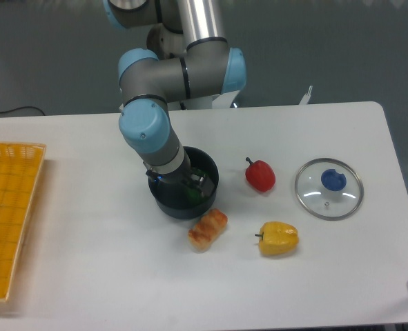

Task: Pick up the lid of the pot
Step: 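Lift the gripper up out of the dark blue saucepan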

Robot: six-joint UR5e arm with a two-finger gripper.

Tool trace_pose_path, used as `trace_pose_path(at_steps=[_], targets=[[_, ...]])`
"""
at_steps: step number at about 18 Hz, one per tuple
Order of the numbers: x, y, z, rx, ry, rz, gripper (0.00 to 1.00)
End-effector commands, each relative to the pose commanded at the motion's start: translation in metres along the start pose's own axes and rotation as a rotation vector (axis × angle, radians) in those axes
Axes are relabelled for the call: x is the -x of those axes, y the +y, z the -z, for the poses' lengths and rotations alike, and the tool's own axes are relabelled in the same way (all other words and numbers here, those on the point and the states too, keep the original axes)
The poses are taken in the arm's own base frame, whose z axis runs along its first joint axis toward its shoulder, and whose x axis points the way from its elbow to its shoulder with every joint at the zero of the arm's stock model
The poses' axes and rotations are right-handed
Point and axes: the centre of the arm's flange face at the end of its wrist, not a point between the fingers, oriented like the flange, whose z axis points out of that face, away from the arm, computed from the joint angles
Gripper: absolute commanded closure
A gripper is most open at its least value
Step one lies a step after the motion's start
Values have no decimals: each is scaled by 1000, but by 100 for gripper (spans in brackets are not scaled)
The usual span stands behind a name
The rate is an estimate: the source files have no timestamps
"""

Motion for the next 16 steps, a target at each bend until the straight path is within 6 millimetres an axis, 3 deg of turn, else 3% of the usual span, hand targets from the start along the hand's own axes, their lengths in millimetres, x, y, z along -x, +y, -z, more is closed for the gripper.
trace_pose_path(at_steps=[7,9,13,16], targets=[[28,14,-3,8,-7,62,0],[50,30,7,-5,-17,105,0],[73,51,25,-36,-31,135,0],[84,63,33,-41,-46,41,0]])
